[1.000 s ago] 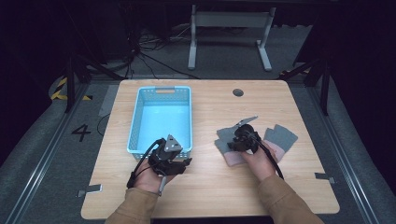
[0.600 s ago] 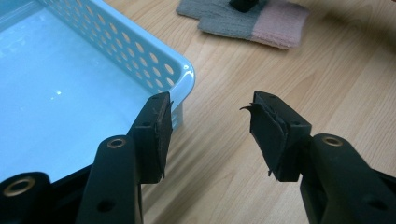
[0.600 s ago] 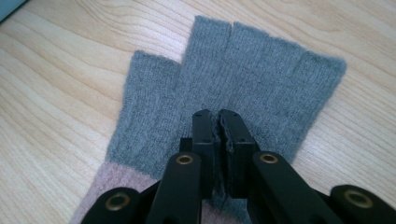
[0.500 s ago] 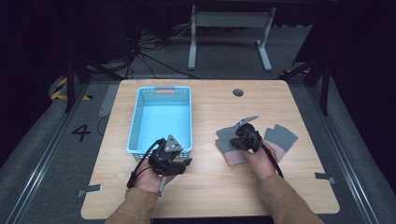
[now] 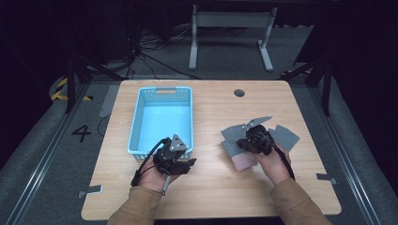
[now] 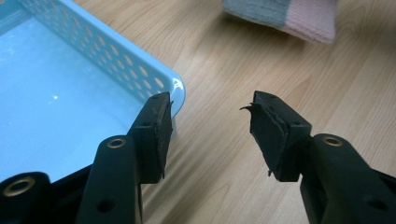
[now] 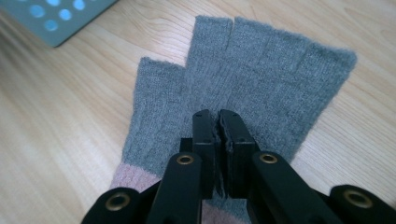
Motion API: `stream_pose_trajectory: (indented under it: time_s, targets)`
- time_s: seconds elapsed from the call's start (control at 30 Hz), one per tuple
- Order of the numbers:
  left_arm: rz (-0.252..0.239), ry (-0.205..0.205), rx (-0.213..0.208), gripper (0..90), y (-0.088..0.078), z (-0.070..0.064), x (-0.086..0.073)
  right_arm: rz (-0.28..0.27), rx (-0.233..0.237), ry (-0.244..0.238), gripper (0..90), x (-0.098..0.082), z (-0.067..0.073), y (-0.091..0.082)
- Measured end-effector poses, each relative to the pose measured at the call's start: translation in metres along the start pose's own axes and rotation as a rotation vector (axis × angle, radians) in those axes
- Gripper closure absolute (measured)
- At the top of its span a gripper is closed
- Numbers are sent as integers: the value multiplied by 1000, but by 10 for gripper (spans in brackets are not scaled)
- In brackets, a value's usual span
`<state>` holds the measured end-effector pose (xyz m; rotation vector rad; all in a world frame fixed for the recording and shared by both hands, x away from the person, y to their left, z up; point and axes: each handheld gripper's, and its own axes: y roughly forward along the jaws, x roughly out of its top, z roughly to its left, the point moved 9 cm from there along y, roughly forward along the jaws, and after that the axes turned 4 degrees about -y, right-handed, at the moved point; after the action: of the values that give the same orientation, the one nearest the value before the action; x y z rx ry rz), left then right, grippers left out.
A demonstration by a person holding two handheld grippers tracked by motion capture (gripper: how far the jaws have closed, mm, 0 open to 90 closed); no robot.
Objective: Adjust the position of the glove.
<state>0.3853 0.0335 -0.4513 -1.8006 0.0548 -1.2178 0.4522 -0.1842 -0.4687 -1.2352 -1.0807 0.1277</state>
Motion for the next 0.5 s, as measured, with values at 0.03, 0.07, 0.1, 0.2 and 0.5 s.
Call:
stream_pose_trajectory:
  time_s: [0.03, 0.07, 0.1, 0.2, 0.5]
  targets:
    - [2, 0, -2, 489, 1, -1, 1, -10, 3, -3, 858, 0, 2, -5]
    - [1, 5, -5, 489, 2, -2, 2, -21, 15, -13, 857, 0, 6, -13]
    - [1, 5, -5, 489, 2, -2, 2, -21, 15, -13, 857, 0, 6, -13]
    - [-1, 15, -15, 489, 5, -4, 6, -40, 46, -45, 855, 0, 17, -26]
    - [3, 29, -30, 488, 9, -7, 11, -24, 149, -170, 851, -8, 41, -26]
